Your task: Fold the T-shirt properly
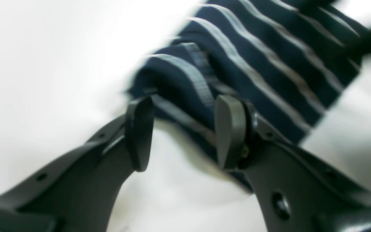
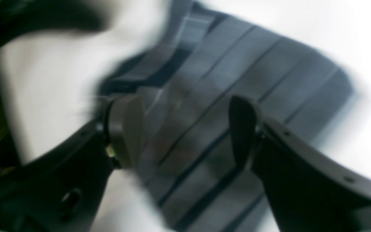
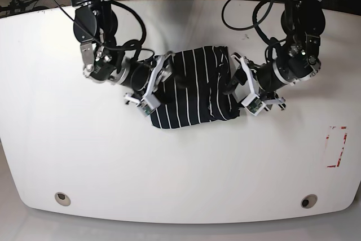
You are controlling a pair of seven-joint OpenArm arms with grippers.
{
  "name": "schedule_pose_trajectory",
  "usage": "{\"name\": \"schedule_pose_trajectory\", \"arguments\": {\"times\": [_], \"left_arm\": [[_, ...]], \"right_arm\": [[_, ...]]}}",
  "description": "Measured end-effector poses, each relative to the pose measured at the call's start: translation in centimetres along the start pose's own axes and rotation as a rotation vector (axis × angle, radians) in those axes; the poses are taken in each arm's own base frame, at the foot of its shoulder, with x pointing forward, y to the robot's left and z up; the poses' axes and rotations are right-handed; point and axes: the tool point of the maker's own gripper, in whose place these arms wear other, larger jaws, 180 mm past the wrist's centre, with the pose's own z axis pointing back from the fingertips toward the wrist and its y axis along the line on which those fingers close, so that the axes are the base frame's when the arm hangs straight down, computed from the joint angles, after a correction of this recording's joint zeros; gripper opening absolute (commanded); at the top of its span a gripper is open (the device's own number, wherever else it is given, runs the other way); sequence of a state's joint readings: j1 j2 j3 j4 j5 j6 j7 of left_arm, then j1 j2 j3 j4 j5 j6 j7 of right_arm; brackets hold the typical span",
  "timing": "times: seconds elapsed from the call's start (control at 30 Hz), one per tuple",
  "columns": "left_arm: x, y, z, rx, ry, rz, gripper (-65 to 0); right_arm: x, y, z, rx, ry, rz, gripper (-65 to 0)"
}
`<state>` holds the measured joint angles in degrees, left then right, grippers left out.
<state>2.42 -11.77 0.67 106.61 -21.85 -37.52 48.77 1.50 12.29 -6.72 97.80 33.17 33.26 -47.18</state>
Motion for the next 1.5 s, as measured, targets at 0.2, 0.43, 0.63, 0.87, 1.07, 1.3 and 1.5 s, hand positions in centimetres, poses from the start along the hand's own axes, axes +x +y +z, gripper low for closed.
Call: {"name": "schedule_pose_trajectory", "arguments": {"times": [0.2,0.43,0.63,0.87,1.07,1.3,1.5], "left_arm": [[1.2,-4.7,-2.1,-0.118,-0.027,-0.012,-36.9],[-1.6,-7.3,-3.0,-0.122,0.078,-0.044,-36.9],[-3.8,-7.3,-3.8,-0.137,0.130,-0.004,-36.9],[-5.8,-4.7,-4.4,-0.125,0.203,-0.011,-36.9],[-6.6,-1.6,-5.5,-0.102,0.248,-0.005,-36.9],[-5.8,3.0,-7.0,-0.053,0.284,0.004,-36.9],[-3.2,6.2,-6.5,0.003,0.254,-0.040,-36.9]], "right_arm": [[1.2,-5.6,-0.4,-0.085,0.015,-0.044,-25.8],[2.5,-9.9,-2.6,-0.104,-0.009,-0.144,-27.3],[0.4,-10.7,-5.0,-0.093,0.028,-0.167,-42.3],[-2.3,-11.6,-4.9,-0.101,0.019,-0.208,-44.7],[-4.4,-11.9,-2.3,-0.129,0.006,-0.201,-44.7],[-6.5,-8.2,-1.0,-0.089,0.030,-0.147,-44.7],[-7.4,-4.1,-0.7,-0.037,0.025,-0.126,-44.7]]}}
